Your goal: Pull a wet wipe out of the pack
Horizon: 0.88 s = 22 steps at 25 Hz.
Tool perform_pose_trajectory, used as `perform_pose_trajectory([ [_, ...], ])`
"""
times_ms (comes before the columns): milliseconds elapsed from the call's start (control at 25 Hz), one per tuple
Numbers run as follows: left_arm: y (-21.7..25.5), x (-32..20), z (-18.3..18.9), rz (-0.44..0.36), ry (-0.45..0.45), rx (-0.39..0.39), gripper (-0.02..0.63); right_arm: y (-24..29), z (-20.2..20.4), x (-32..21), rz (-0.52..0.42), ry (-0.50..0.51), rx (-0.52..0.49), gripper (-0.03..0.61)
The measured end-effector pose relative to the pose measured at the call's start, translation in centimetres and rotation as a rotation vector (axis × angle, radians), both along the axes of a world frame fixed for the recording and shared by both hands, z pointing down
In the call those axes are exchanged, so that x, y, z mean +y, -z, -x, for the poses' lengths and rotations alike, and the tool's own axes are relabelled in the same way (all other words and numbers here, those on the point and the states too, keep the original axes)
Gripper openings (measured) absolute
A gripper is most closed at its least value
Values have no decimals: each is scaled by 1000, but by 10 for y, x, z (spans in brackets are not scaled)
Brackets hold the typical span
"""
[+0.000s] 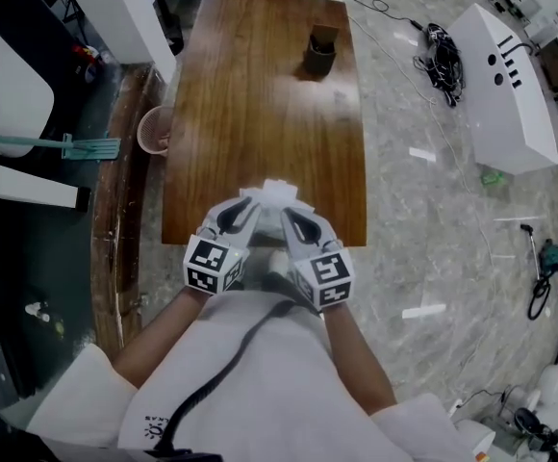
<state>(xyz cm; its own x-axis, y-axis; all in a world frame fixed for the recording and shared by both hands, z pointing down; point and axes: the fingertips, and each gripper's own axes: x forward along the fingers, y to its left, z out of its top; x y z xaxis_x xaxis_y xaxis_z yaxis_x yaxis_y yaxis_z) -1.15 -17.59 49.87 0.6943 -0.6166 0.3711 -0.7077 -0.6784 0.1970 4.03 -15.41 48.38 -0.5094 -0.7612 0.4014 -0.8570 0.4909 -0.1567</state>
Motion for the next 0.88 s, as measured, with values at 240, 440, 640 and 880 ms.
perform_pose_trajectory([
  [240, 30, -4, -1, -61, -9, 33, 36, 30, -10, 1, -68, -38, -34, 12],
  [440, 65, -10, 3, -130, 1, 63, 9, 63, -18, 3, -145, -61, -50, 12],
  [640, 91, -18, 9, -176, 14, 94, 6, 92, -29, 2, -204, -103, -70, 12],
  [880, 116, -19, 8, -216, 7, 103, 6, 115, -43, 2, -253, -144, -96, 12],
])
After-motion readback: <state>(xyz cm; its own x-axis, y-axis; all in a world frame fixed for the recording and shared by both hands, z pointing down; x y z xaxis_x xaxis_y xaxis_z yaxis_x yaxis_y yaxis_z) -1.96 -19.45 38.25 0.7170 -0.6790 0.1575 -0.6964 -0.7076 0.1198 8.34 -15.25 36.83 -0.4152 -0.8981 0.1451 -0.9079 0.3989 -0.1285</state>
